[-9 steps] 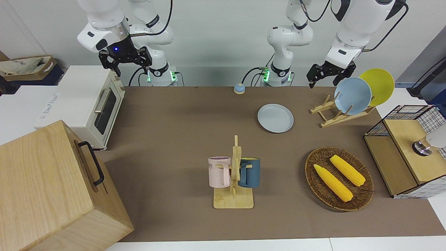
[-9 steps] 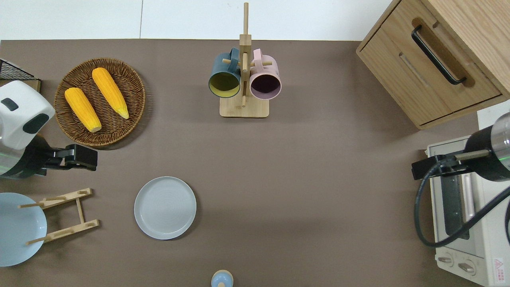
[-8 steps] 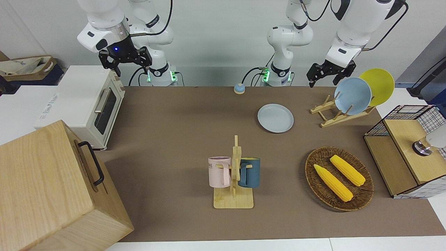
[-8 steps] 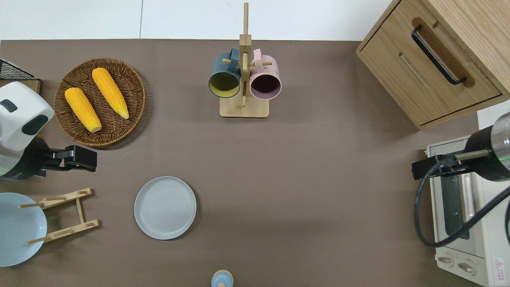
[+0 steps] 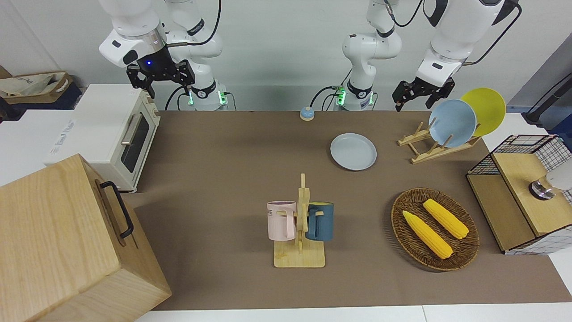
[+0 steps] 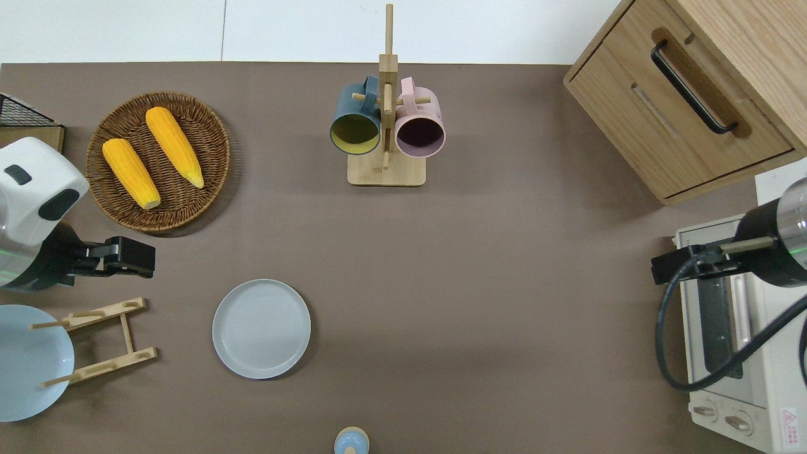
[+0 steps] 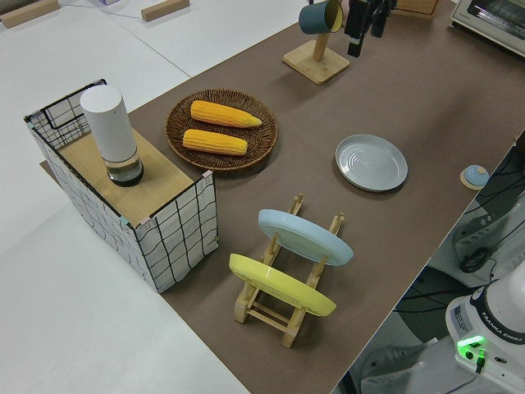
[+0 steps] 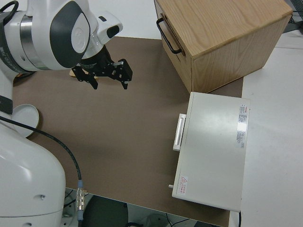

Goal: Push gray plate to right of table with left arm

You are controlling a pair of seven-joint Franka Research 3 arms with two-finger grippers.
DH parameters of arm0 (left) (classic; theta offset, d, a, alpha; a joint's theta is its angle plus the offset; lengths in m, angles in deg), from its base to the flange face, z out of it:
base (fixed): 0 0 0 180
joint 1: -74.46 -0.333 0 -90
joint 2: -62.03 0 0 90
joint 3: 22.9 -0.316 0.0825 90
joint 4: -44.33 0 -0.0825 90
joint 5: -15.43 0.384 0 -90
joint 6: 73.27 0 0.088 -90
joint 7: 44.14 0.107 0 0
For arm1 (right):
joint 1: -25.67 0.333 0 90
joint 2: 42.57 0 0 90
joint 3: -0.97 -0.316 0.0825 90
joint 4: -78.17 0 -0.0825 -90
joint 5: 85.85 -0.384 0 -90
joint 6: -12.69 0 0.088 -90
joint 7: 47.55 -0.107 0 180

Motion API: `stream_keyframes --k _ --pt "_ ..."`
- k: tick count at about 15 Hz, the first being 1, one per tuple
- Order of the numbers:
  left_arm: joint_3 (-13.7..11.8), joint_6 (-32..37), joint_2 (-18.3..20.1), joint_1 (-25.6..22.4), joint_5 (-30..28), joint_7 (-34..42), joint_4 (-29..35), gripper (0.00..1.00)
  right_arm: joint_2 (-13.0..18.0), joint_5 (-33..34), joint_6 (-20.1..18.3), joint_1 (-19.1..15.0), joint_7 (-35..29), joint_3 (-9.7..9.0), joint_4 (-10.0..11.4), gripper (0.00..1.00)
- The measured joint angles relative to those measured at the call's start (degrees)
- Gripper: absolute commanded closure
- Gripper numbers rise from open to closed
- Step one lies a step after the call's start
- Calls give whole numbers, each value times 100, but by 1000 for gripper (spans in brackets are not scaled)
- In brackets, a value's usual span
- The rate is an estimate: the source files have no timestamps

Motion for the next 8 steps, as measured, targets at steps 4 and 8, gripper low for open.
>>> stream_keyframes --k 4,8 --pt "-17 1 67 -1 -47 0 186 0 0 0 0 0 0 0 0 17" --pt "-41 -17 175 -2 -80 0 360 2 0 0 0 0 0 0 0 17"
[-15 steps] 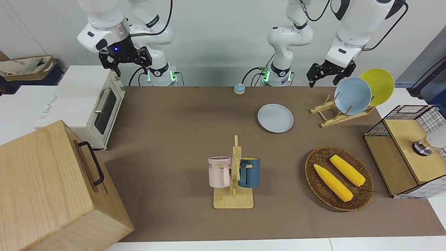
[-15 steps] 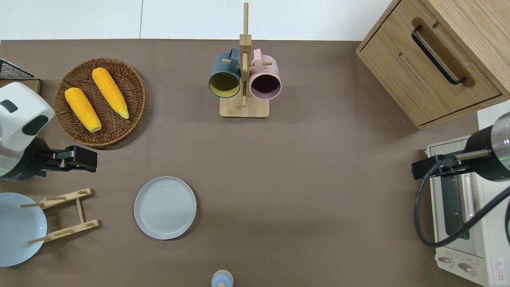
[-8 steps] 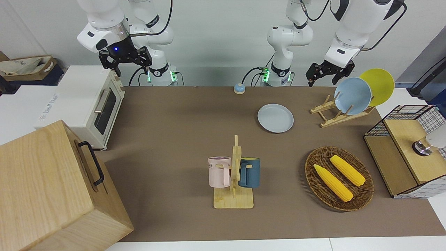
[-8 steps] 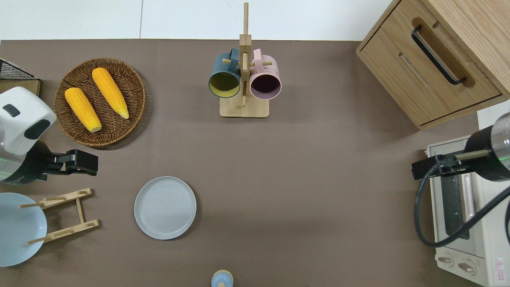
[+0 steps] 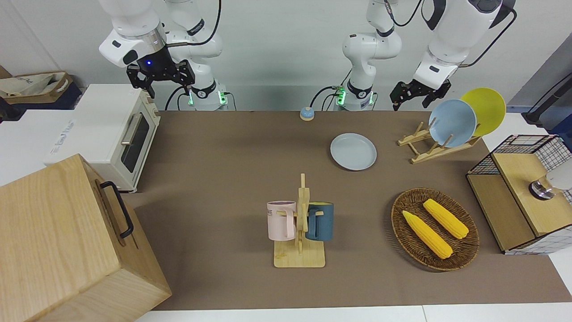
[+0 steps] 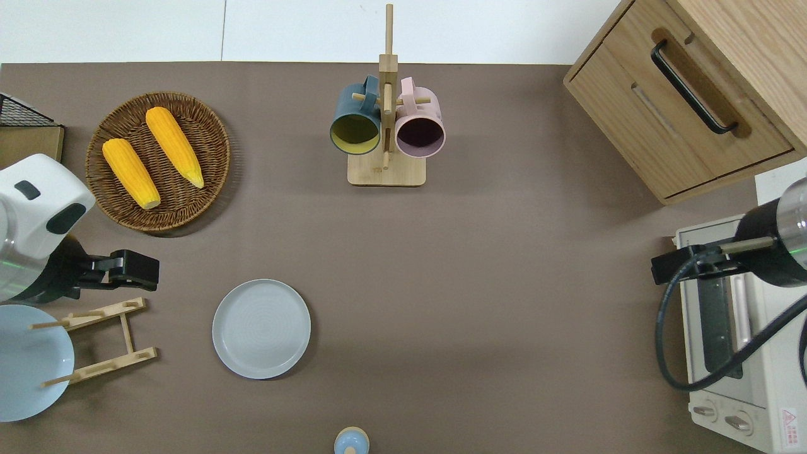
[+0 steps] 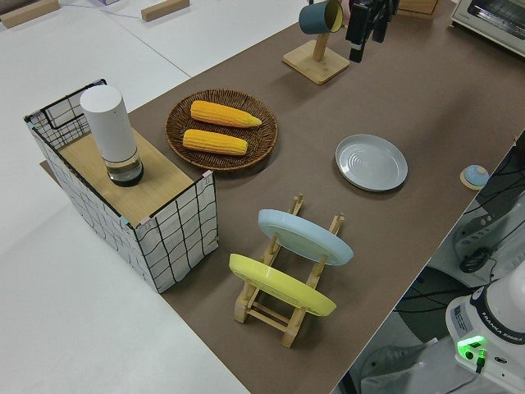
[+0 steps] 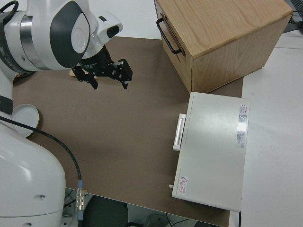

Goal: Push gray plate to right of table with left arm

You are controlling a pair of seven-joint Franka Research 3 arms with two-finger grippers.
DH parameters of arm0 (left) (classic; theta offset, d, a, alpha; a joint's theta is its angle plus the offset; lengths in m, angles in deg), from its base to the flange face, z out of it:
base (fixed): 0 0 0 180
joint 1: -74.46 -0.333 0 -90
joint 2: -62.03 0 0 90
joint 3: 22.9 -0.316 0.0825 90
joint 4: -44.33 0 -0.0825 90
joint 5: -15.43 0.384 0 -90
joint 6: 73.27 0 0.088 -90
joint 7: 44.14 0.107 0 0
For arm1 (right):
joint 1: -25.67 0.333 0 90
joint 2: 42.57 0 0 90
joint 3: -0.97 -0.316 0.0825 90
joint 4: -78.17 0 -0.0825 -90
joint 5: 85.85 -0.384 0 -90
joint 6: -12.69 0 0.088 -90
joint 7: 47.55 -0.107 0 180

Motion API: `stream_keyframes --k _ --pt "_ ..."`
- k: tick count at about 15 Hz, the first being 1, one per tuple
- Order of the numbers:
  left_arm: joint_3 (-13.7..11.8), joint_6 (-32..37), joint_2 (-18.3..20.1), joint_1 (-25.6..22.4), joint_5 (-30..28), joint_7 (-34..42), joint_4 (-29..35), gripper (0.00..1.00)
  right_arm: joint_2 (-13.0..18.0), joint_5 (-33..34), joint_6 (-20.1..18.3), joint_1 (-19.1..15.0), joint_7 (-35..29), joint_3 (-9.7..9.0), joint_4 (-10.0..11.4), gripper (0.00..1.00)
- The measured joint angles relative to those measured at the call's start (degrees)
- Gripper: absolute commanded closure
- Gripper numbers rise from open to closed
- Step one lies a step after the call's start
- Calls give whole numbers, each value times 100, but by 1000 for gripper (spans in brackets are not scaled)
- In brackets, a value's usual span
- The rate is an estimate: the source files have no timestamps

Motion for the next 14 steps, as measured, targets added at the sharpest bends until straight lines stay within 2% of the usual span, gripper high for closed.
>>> stream_keyframes --k 4,10,14 --pt "-38 -439 275 0 -2 0 602 2 0 0 0 0 0 0 0 17" --pt "-61 -1934 1138 -1 -12 0 2670 2 0 0 0 0 0 0 0 17" --pt "-60 -3105 1427 -1 -16 0 3883 2 0 0 0 0 0 0 0 17"
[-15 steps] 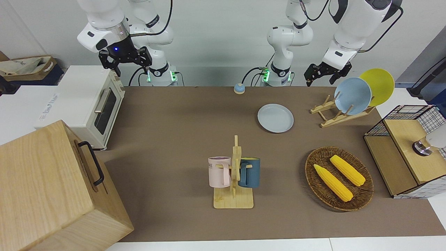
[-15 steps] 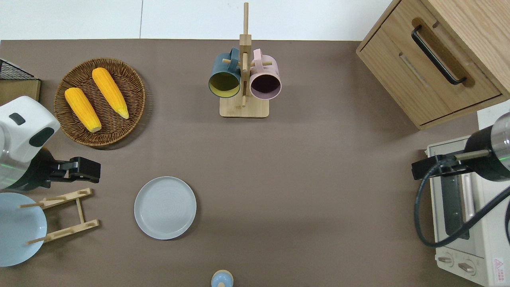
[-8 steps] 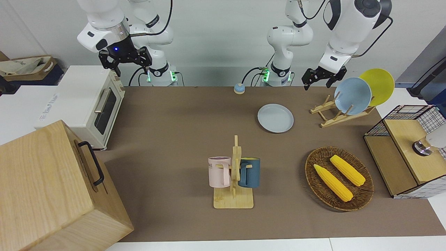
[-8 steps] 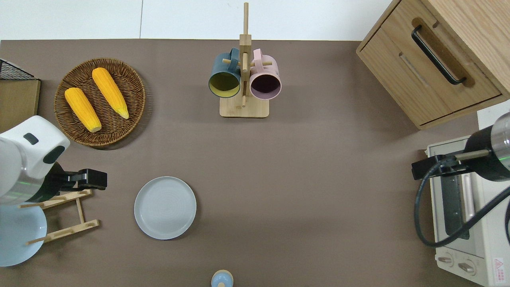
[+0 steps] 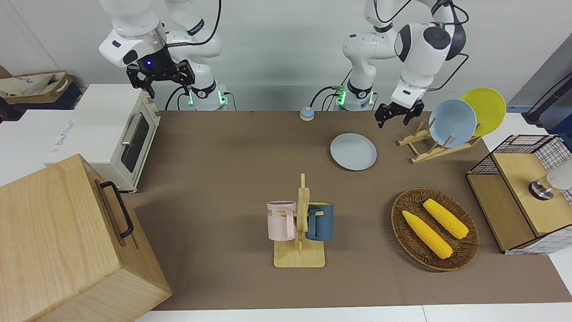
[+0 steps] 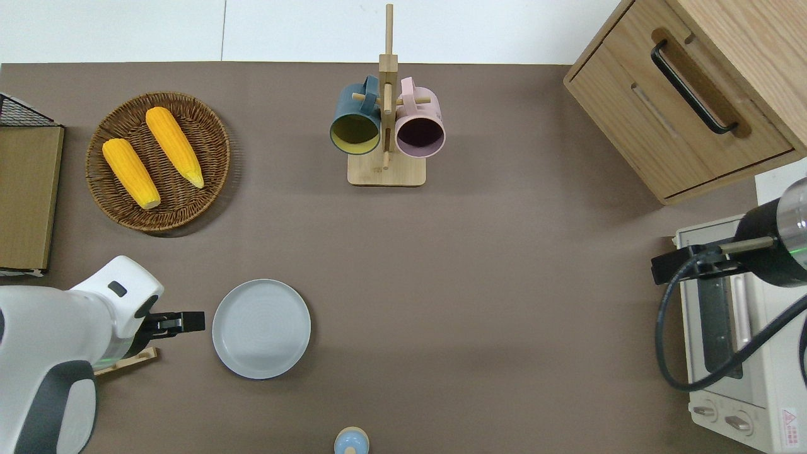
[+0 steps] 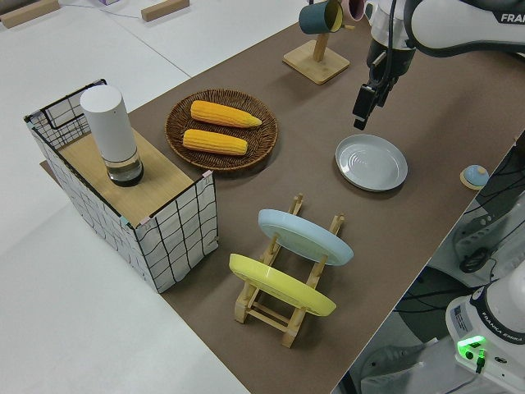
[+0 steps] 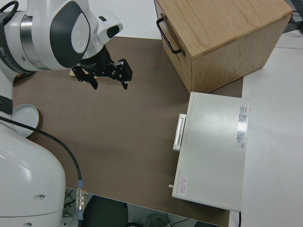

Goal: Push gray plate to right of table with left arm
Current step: 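Move the left gripper to the near edge of the gray plate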

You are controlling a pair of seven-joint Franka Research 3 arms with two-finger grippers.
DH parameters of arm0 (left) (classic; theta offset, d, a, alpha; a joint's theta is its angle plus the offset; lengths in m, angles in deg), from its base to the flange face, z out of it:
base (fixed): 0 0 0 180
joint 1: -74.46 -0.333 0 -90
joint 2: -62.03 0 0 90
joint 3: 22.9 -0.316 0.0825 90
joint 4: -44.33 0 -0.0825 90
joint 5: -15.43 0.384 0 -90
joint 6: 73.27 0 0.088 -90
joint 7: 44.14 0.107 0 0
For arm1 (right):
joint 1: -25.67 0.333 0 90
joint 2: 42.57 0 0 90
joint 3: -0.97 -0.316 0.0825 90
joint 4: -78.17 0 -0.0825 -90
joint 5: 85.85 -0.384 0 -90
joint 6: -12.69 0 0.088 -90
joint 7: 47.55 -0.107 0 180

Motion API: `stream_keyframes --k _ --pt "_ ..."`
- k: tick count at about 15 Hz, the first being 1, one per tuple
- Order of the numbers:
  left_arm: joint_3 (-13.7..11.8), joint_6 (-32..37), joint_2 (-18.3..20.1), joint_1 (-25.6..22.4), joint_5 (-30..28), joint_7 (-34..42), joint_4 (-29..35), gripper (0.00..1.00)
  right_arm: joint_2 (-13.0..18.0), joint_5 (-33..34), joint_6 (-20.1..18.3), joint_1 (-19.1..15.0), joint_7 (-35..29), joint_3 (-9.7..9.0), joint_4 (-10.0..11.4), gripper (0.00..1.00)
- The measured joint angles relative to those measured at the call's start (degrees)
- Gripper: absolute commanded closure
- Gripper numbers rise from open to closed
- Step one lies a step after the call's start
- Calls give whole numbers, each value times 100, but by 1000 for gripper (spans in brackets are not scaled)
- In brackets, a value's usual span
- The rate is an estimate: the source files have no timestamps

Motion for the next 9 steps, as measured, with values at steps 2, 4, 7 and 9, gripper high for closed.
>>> stream_keyframes --k 2,4,7,9 --pt "0 -698 22 0 0 0 545 2 0 0 0 0 0 0 0 17" --pt "0 -1350 21 0 -1 0 1046 5 0 0 0 0 0 0 0 17" --pt "2 -1987 9 0 -2 0 1532 7 0 0 0 0 0 0 0 17" --pt "6 -2218 -51 3 -2 -13 1682 11 0 0 0 0 0 0 0 17"
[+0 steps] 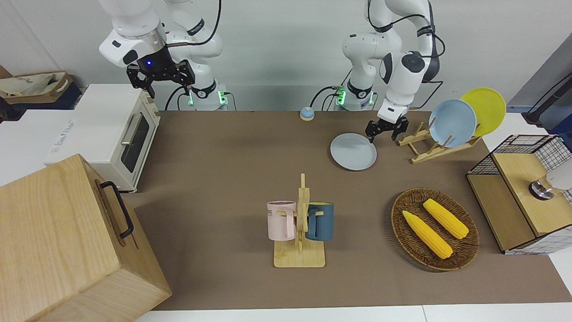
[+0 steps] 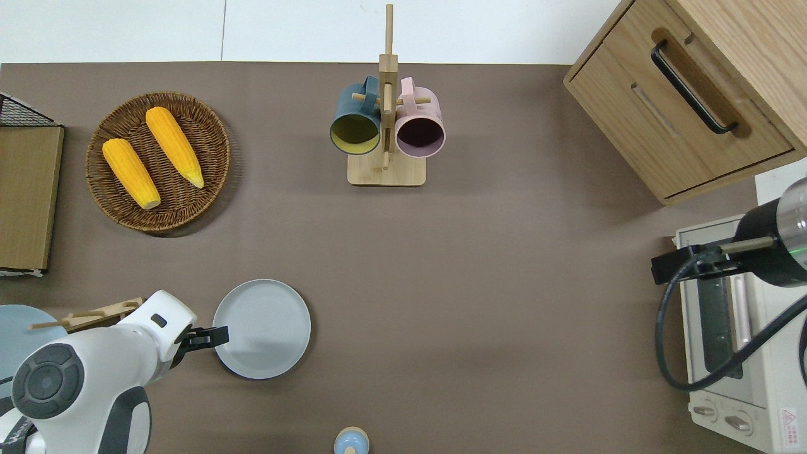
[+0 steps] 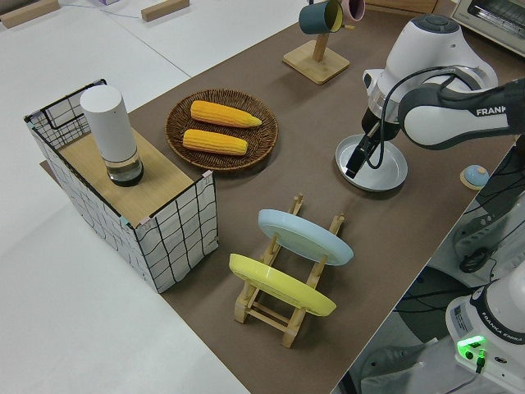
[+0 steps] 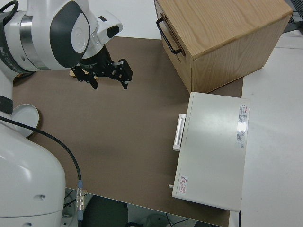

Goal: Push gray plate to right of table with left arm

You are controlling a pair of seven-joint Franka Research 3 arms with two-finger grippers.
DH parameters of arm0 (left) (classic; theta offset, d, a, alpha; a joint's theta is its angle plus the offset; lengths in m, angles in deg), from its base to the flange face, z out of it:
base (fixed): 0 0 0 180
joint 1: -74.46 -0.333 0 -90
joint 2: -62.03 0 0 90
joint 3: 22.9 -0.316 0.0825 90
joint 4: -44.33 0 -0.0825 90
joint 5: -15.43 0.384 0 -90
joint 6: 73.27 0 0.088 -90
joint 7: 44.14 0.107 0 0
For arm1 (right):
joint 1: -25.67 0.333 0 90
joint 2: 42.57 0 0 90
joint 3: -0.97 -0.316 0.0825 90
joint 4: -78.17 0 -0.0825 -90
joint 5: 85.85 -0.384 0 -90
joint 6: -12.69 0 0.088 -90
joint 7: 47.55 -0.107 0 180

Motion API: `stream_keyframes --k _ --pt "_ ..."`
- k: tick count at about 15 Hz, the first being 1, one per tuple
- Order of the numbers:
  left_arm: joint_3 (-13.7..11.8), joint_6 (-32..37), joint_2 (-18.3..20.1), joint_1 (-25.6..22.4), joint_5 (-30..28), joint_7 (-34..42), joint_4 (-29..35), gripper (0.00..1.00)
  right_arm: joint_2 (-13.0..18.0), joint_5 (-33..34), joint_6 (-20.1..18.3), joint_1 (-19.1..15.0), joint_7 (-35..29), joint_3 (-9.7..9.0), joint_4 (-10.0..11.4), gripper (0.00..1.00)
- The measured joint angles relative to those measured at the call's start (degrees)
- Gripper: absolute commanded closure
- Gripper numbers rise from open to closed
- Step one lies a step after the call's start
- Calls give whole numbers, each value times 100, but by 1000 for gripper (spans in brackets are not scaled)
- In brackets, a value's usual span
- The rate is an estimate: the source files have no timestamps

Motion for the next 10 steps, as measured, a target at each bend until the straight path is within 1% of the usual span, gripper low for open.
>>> stream_keyframes --k 2,4,5,6,7,10 --pt "4 -184 -134 1 0 -29 68 15 0 0 0 0 0 0 0 17" --pt "5 -427 -334 2 0 -40 106 73 0 0 0 0 0 0 0 17" --pt "6 -546 -443 3 -1 -58 116 287 0 0 0 0 0 0 0 17" --pt "8 -643 -547 4 -1 -87 119 805 0 0 0 0 0 0 0 17" --pt "13 -713 -633 6 -1 -119 120 998 0 0 0 0 0 0 0 17" --pt "25 -773 -733 8 -1 -177 119 1000 0 0 0 0 0 0 0 17"
